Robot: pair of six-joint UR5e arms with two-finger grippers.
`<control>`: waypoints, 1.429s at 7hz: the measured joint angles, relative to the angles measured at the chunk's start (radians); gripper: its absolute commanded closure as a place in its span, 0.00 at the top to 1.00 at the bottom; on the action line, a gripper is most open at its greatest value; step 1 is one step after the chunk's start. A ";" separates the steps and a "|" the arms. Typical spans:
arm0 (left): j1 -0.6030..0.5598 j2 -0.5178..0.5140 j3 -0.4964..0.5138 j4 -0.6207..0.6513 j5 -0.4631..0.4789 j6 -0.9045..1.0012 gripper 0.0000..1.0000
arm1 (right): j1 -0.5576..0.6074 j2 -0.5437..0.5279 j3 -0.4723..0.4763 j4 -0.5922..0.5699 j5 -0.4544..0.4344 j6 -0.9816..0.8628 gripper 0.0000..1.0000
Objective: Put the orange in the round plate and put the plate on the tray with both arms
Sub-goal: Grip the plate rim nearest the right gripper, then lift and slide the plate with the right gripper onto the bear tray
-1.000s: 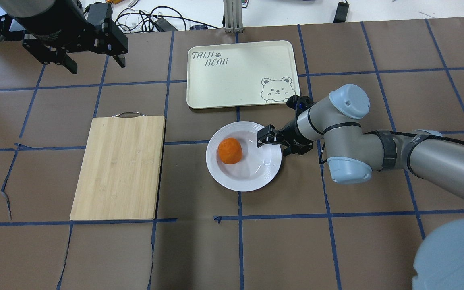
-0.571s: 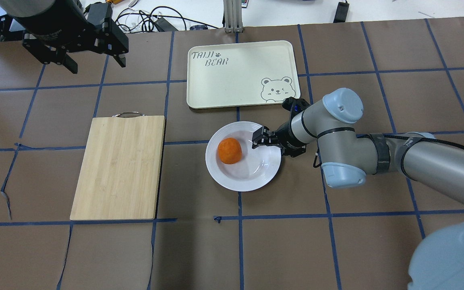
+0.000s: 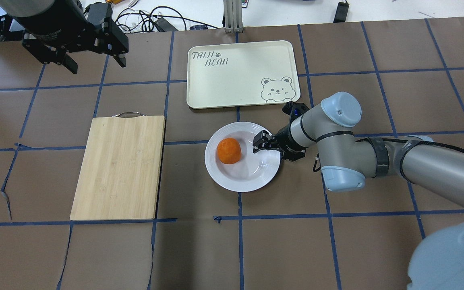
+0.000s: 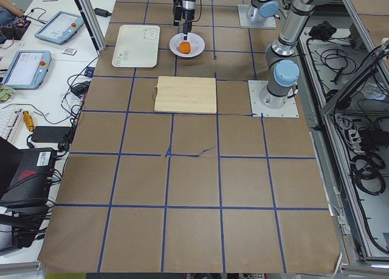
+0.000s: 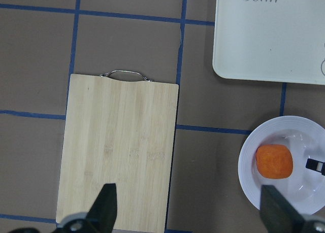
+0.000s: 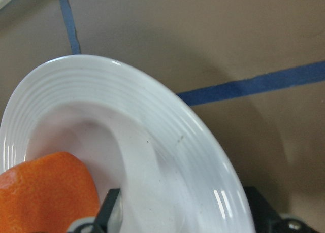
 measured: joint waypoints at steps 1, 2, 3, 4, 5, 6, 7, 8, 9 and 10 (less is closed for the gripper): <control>0.000 0.000 0.000 0.000 0.000 0.000 1.00 | 0.000 0.002 0.002 0.003 0.000 0.009 0.60; -0.001 0.001 0.000 0.000 0.000 0.000 1.00 | 0.000 0.010 0.007 0.004 0.000 0.014 0.44; -0.001 0.001 0.000 0.000 0.000 0.000 1.00 | 0.001 0.016 0.011 0.005 -0.001 0.022 0.25; -0.001 0.002 0.000 0.000 0.000 0.000 1.00 | 0.002 0.016 0.014 0.006 -0.003 0.045 0.16; -0.002 0.002 0.000 0.000 0.000 0.000 1.00 | 0.002 0.013 0.012 0.007 -0.004 0.072 0.12; -0.002 0.002 -0.001 0.000 0.000 -0.001 1.00 | 0.002 0.010 0.009 0.008 -0.004 0.086 0.11; -0.002 0.003 0.000 -0.001 0.002 -0.001 1.00 | 0.002 0.006 0.008 0.009 -0.010 0.104 0.11; -0.002 0.003 0.001 -0.001 0.003 -0.001 1.00 | 0.002 -0.004 0.005 0.013 -0.020 0.139 0.11; -0.001 0.003 0.002 -0.001 0.004 -0.001 1.00 | 0.001 -0.020 -0.011 0.032 -0.024 0.178 0.11; 0.000 0.004 0.002 -0.002 0.004 -0.001 1.00 | 0.000 -0.040 -0.052 0.079 -0.027 0.200 0.11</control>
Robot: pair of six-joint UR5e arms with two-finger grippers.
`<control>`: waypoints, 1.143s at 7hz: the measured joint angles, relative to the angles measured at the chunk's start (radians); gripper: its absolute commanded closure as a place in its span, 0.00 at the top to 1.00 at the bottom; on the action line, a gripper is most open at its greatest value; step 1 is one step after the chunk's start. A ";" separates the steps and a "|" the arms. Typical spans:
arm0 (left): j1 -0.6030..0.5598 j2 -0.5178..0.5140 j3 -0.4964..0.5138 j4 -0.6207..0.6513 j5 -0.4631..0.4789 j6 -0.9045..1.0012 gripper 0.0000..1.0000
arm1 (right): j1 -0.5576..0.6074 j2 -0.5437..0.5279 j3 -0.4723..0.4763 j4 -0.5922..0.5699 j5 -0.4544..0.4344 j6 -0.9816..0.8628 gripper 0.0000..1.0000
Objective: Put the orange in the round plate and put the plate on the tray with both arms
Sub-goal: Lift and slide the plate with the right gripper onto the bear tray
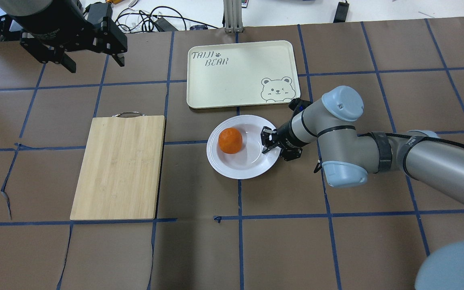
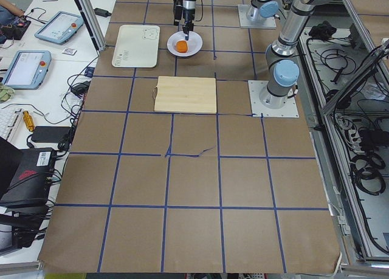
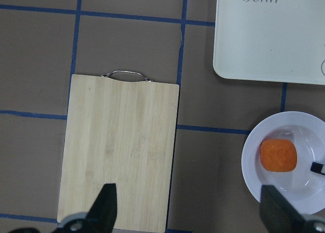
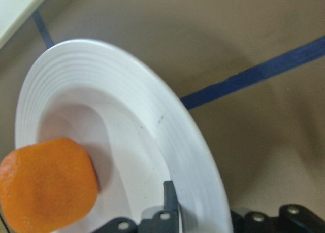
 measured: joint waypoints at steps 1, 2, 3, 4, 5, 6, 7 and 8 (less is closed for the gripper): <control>0.000 0.000 0.000 0.000 -0.001 0.000 1.00 | -0.001 -0.016 -0.063 0.063 -0.008 0.008 0.11; 0.000 0.000 0.001 0.000 -0.001 0.000 1.00 | -0.003 -0.019 -0.128 0.112 -0.019 0.010 0.11; -0.001 0.000 0.000 0.000 -0.001 0.000 1.00 | -0.007 -0.010 -0.189 0.135 -0.024 0.011 0.11; -0.002 0.000 0.000 0.000 -0.001 -0.001 1.00 | -0.013 0.018 -0.265 0.143 -0.028 0.012 0.11; -0.004 0.000 -0.001 0.000 -0.001 -0.001 1.00 | -0.021 0.072 -0.364 0.146 -0.029 0.017 0.11; -0.005 0.000 -0.001 0.000 -0.001 -0.001 1.00 | -0.026 0.143 -0.466 0.146 -0.029 0.025 0.11; -0.004 -0.001 -0.002 0.000 0.000 -0.001 1.00 | -0.028 0.218 -0.548 0.138 -0.026 0.028 0.11; -0.003 -0.001 -0.002 0.000 -0.001 -0.001 1.00 | -0.029 0.284 -0.599 0.111 -0.020 0.029 0.12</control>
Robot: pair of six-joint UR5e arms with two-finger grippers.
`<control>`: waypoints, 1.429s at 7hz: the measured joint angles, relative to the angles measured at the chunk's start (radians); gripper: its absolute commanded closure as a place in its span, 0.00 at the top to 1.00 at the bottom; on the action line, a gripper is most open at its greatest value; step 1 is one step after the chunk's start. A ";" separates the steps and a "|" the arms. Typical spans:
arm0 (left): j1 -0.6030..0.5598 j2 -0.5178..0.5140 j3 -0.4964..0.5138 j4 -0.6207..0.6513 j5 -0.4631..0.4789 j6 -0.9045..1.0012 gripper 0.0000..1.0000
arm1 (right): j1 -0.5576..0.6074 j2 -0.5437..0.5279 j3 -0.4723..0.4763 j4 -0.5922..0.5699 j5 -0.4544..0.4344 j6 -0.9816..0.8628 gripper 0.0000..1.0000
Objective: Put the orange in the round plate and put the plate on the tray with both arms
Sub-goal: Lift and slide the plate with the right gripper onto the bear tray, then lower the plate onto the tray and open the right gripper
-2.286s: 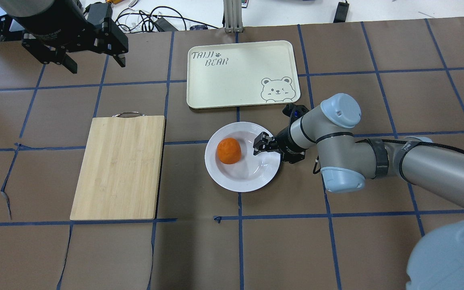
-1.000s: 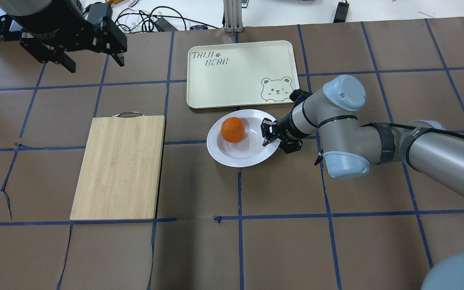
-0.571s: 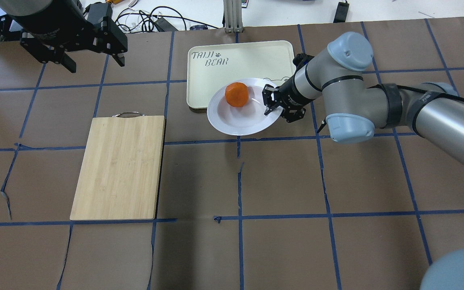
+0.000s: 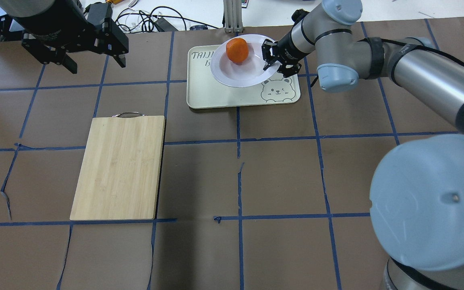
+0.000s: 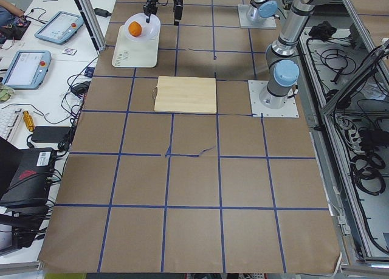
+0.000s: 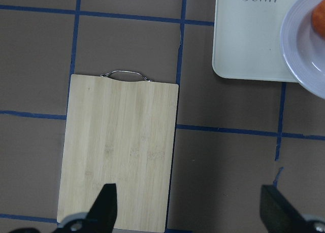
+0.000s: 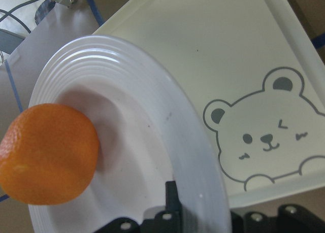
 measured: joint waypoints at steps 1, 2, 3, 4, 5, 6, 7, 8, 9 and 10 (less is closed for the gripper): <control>0.001 0.000 0.000 0.000 0.000 0.000 1.00 | 0.000 0.048 -0.025 -0.036 0.004 -0.001 0.14; 0.002 0.000 0.000 0.000 0.000 0.000 1.00 | -0.001 0.073 -0.032 -0.062 0.002 -0.002 0.15; 0.002 0.000 0.000 0.000 0.000 0.000 1.00 | 0.000 0.090 -0.035 -0.081 -0.003 -0.001 0.31; 0.002 0.000 0.000 0.000 0.000 0.001 1.00 | 0.000 0.111 -0.035 -0.112 -0.004 -0.001 0.43; 0.002 0.000 -0.001 0.000 -0.001 0.001 1.00 | 0.000 0.130 -0.033 -0.153 -0.005 0.000 0.69; 0.001 0.000 -0.001 0.000 -0.001 0.001 1.00 | 0.000 0.139 -0.030 -0.175 -0.007 -0.004 0.95; 0.001 0.000 -0.002 0.000 -0.002 0.001 1.00 | -0.001 0.139 -0.027 -0.181 -0.010 -0.017 1.00; 0.001 0.000 -0.002 0.000 -0.002 0.000 1.00 | -0.009 0.134 -0.025 -0.179 -0.029 -0.045 1.00; 0.001 0.000 -0.002 0.000 -0.002 0.000 1.00 | -0.028 0.121 -0.022 -0.167 -0.061 -0.103 1.00; 0.002 0.001 -0.002 0.000 -0.001 0.001 1.00 | -0.049 0.090 -0.019 -0.119 -0.080 -0.167 1.00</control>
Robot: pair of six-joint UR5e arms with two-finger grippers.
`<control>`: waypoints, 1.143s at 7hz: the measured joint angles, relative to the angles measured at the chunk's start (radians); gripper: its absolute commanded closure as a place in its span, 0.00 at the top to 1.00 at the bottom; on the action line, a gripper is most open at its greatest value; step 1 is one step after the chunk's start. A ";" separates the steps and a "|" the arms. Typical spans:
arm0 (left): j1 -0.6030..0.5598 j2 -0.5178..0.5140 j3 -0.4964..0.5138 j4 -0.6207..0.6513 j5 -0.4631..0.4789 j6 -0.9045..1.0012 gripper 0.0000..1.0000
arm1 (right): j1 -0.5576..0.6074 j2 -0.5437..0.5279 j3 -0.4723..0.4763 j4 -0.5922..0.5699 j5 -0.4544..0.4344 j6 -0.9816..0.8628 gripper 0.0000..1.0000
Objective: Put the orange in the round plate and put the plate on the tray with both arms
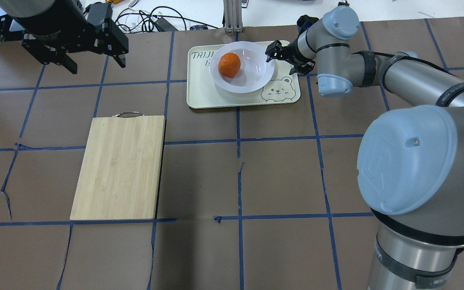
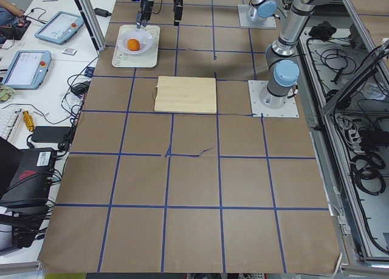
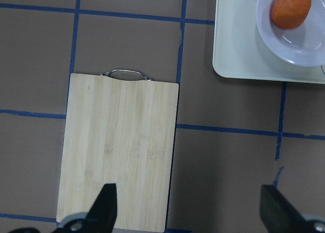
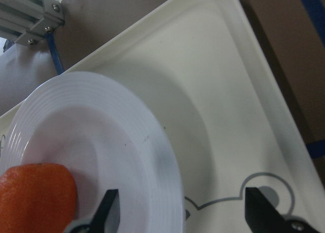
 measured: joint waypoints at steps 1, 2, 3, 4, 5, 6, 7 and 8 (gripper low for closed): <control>0.000 0.000 0.000 0.000 0.000 0.000 1.00 | -0.013 -0.060 0.000 0.127 -0.045 -0.056 1.00; 0.001 0.001 0.000 0.000 -0.001 -0.001 1.00 | -0.019 -0.137 -0.005 0.303 -0.156 -0.121 1.00; 0.001 0.001 0.000 0.000 -0.001 -0.001 1.00 | -0.020 -0.217 -0.012 0.463 -0.275 -0.171 1.00; 0.001 0.001 0.000 0.000 0.000 0.000 1.00 | -0.017 -0.297 -0.018 0.599 -0.337 -0.197 1.00; 0.000 0.001 0.000 0.000 0.000 0.000 1.00 | -0.006 -0.380 -0.024 0.738 -0.363 -0.232 1.00; 0.000 0.001 0.000 0.000 0.000 0.000 1.00 | 0.011 -0.451 -0.031 0.852 -0.371 -0.274 1.00; 0.000 0.001 0.000 0.000 0.000 0.000 1.00 | 0.027 -0.517 -0.030 0.936 -0.373 -0.313 1.00; 0.000 0.001 -0.001 0.000 0.000 0.000 1.00 | 0.031 -0.568 -0.025 1.003 -0.373 -0.386 1.00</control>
